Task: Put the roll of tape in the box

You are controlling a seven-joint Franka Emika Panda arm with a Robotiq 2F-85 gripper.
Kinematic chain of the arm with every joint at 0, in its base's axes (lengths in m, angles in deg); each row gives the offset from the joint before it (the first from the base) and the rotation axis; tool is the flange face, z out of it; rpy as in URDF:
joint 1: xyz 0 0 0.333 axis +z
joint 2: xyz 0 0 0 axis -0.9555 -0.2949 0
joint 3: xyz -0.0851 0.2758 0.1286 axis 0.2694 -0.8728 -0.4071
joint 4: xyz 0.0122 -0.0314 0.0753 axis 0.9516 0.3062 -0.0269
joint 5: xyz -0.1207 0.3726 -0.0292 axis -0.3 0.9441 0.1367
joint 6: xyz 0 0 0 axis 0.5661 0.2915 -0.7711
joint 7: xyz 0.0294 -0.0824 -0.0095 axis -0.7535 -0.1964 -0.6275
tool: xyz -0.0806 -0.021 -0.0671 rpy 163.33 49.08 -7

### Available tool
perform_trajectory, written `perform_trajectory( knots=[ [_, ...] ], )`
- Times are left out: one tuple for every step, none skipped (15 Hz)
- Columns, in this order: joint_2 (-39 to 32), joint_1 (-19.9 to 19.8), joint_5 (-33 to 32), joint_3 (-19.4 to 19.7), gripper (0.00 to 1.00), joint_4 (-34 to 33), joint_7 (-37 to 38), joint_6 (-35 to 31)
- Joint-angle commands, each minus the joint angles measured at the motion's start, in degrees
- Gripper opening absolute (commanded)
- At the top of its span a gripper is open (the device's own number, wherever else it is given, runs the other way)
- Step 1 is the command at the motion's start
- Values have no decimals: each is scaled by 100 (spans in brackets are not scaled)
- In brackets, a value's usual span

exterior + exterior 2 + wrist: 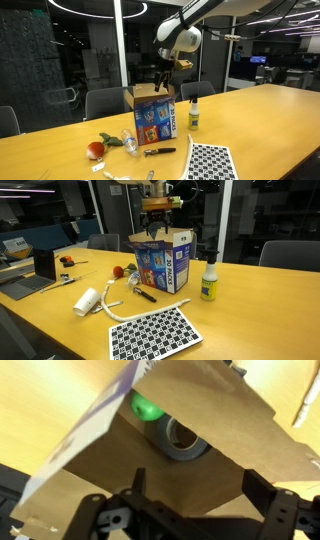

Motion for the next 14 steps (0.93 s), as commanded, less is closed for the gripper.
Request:
perform_trajectory(
  knots=[
    [982,-2,-558,244,100,384,433,1162],
    [1266,-15,-677,303,100,520,499,1442],
    [1568,-30,-760,360,100,675,573,1681],
    [1849,-41,-830,410,100,821,640,1889],
    [2161,-49,-900,461,100,1005,737,2071],
    [2480,-58,-976,507,100,1226,865,2190],
    [2807,-68,-972,549,100,1453,947,2329],
    [3144,-76,-996,588,100,1723,1087,2447],
    [3467,-86,-1005,627,100,1977,1235,2560],
    [3798,-124,-1013,647,100,2255,1651,2697],
    [4131,-147,-1023,657,100,2546,1900,2788],
    [4450,-181,-1043,653,100,2803,2175,2948],
    [4718,-218,-1047,635,100,3011,2444,3109],
    [4988,-260,-1026,615,100,3225,2720,3280]
  ],
)
